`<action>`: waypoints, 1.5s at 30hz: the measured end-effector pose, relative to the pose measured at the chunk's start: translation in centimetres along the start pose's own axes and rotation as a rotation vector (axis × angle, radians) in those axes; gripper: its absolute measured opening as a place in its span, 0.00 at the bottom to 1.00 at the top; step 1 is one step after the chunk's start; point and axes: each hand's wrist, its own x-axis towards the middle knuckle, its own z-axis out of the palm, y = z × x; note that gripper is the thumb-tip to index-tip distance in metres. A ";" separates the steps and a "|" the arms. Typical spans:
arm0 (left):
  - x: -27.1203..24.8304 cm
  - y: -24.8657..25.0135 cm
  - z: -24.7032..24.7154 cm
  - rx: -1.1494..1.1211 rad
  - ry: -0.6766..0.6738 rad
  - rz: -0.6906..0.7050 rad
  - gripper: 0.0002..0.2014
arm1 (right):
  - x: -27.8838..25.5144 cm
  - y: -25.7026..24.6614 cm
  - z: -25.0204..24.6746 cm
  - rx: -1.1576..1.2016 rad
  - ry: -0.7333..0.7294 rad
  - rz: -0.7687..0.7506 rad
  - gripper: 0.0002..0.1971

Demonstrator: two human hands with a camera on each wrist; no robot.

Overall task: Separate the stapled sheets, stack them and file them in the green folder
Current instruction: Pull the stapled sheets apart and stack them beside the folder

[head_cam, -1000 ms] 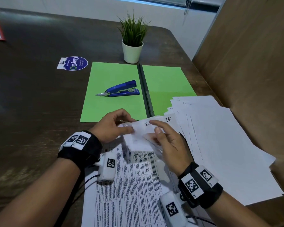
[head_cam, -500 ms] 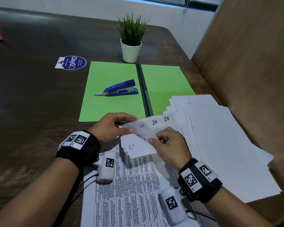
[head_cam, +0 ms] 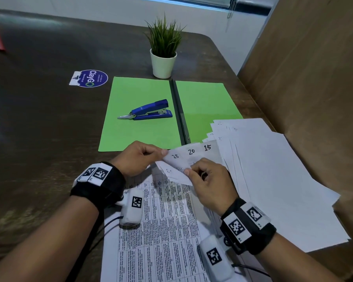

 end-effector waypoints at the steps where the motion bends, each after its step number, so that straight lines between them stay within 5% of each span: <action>1: 0.0 0.0 0.0 0.013 -0.002 -0.005 0.11 | 0.0 0.0 0.0 -0.018 -0.004 -0.006 0.11; 6: -0.1 -0.1 -0.4 0.052 -0.045 -0.031 0.20 | 0.0 0.3 -0.1 -0.028 -0.011 0.031 0.08; 23: -0.1 0.0 -0.4 0.047 -0.037 -0.076 0.05 | 1.1 -0.7 0.0 -0.045 -0.044 0.198 0.16; 28: -0.1 -0.2 -0.3 0.044 -0.044 -0.075 0.21 | 1.4 -1.3 -0.1 -0.122 -0.080 0.191 0.16; 36: 0.3 0.1 0.1 0.036 0.038 -0.114 0.17 | 0.9 -1.4 -0.4 0.037 -0.141 0.157 0.27; 38: 0.3 0.0 0.1 0.060 0.024 -0.094 0.12 | 0.7 -0.7 -0.3 0.154 -0.089 0.198 0.29; 41: 0.2 0.2 0.1 0.168 0.019 -0.050 0.07 | 1.1 1.0 -0.2 0.113 0.142 0.270 0.15; 45: 0.0 0.3 0.0 0.127 -0.010 -0.060 0.19 | 1.3 2.1 -0.4 -0.005 0.136 0.327 0.17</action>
